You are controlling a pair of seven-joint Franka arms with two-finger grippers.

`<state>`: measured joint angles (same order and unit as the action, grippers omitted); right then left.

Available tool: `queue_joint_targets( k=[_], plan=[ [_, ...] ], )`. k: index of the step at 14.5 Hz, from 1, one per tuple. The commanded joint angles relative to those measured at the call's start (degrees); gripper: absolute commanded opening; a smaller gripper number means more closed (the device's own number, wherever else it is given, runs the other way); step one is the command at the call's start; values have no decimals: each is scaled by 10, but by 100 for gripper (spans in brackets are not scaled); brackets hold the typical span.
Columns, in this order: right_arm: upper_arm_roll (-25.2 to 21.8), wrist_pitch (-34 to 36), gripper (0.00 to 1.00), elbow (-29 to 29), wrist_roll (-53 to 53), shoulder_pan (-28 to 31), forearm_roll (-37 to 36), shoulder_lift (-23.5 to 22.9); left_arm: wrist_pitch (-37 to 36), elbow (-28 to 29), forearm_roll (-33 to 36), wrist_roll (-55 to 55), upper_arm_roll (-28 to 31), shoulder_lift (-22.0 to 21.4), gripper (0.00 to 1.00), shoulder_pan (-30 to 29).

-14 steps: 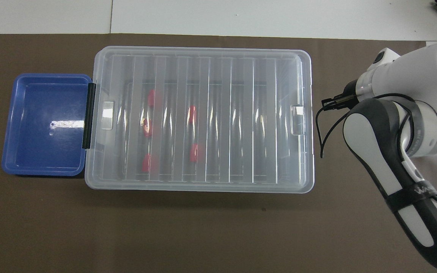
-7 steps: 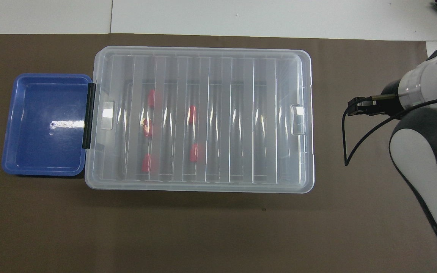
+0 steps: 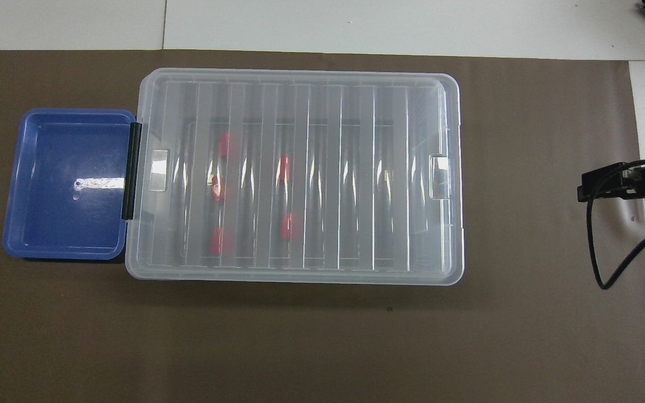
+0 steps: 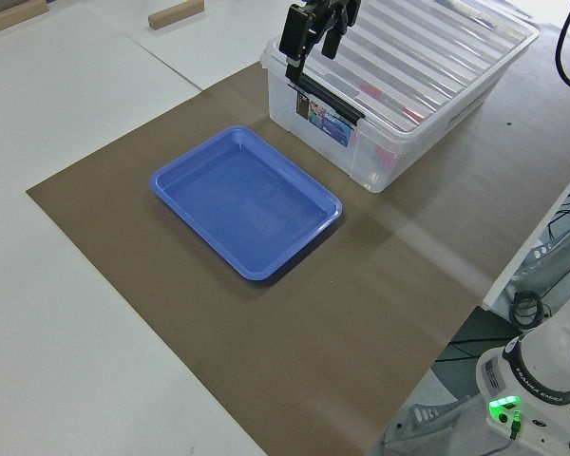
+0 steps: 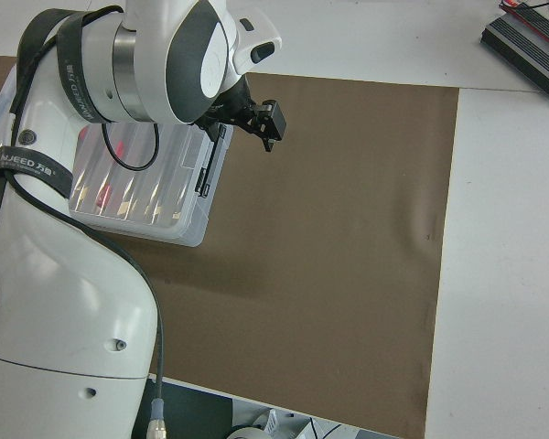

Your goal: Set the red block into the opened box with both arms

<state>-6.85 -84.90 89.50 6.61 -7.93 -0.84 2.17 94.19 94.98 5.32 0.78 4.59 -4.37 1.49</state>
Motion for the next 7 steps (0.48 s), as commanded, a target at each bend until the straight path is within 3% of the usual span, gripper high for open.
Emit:
queue_joint_targets(
  k=[1,7],
  plan=[
    [5,5,100,8,3,1,-15,6,17,21,2,-7,6,-17,100,6],
    [6,-16,100,31,-5,0,-15,15,9,19,2,-9,6,-17,100,12]
  ],
)
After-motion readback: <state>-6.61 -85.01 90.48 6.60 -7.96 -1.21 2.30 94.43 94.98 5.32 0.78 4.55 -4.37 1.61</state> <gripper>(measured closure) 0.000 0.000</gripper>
